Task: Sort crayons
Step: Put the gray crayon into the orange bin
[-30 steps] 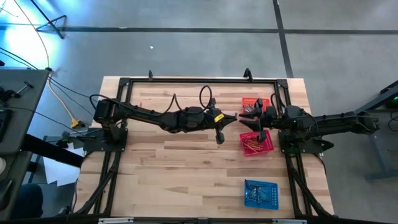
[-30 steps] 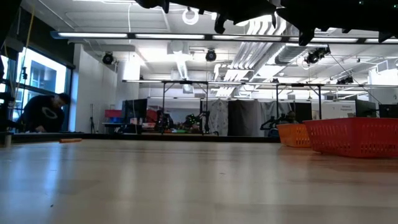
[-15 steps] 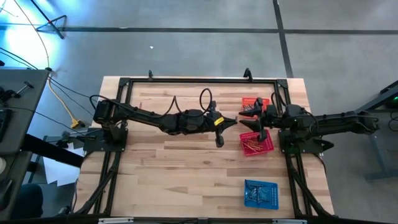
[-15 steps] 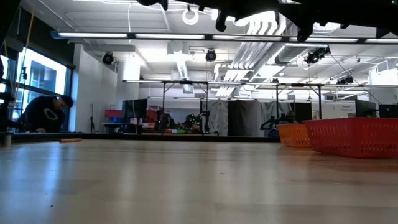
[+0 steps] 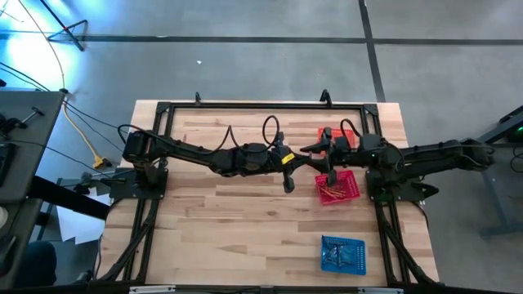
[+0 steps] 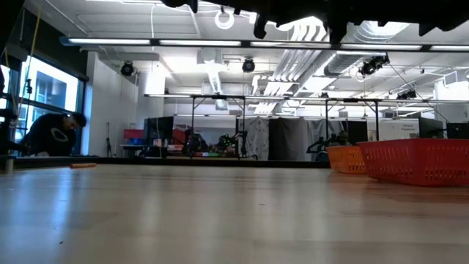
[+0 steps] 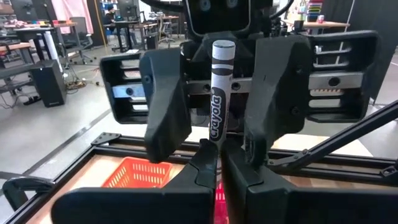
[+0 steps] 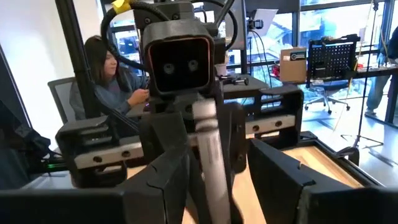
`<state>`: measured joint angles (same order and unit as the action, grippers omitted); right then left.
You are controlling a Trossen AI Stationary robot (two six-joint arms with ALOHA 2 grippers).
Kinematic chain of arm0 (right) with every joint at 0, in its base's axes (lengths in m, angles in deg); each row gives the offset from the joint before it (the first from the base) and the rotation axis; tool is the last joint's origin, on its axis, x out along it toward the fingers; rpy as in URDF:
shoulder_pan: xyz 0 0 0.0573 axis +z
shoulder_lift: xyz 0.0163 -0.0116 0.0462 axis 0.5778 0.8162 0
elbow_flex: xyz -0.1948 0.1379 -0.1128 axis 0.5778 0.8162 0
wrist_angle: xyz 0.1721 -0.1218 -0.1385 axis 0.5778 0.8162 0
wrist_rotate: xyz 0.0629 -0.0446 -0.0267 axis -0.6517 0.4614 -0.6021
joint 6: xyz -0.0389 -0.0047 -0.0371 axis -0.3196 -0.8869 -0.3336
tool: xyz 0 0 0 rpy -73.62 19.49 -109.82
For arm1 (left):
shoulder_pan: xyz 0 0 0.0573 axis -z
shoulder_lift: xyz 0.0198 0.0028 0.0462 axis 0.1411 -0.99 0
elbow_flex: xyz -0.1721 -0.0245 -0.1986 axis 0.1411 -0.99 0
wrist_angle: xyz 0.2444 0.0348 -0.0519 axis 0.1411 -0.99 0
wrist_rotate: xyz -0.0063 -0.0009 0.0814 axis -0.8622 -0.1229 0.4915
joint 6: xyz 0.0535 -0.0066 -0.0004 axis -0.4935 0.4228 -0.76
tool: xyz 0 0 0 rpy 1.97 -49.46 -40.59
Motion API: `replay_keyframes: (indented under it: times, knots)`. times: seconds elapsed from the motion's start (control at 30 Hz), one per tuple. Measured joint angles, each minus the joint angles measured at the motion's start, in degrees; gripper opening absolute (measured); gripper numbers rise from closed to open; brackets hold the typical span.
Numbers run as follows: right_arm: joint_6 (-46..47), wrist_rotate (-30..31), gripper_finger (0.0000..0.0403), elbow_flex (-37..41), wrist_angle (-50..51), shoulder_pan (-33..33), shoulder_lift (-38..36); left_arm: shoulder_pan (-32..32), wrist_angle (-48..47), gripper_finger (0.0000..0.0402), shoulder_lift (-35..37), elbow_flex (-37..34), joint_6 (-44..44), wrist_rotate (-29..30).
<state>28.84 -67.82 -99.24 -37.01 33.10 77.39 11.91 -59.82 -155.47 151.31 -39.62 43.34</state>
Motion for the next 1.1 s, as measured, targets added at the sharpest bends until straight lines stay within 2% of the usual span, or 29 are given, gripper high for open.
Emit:
replay_keyframes:
  times: [0.1,0.17,0.33,0.37,0.5,0.73,0.87,1.0,1.1]
  knots:
    - [-0.1,0.1,0.0144,-1.3,0.6,0.0,0.8,0.1,0.0,0.0000,0.0,0.0,0.0,-0.1]
    - [-0.5,0.2,0.0122,-1.6,1.0,0.0,0.8,0.1,-0.2,0.0000,0.0,0.0,0.1,0.0]
    - [-1.9,0.5,0.0020,-1.6,2.2,0.0,0.8,0.0,-1.1,0.0000,0.0,0.0,0.1,0.1]
    - [-2.6,0.5,0.0012,-1.6,2.4,0.0,0.8,0.0,-1.2,0.0000,0.0,0.0,0.2,0.2]
    - [-1.5,0.5,0.0007,-1.6,2.7,0.0,0.8,0.0,-1.7,0.0010,0.0,0.0,0.9,0.1]
    - [-1.1,2.1,0.0005,-1.6,5.5,-0.7,-0.1,0.1,-3.4,0.0063,0.0,0.0,-3.8,0.4]
    - [-1.5,10.1,0.0003,-1.9,16.4,-3.0,-4.4,0.2,-5.3,0.0098,0.0,0.0,-5.9,1.3]
    - [0.1,22.7,0.0002,-4.8,37.3,-7.2,-9.0,0.0,-6.5,0.0124,0.0,0.0,-5.5,4.7]
    - [4.5,26.4,0.0002,-5.3,47.7,-11.4,-9.8,-0.1,-6.9,0.0134,0.0,0.0,-5.5,5.9]
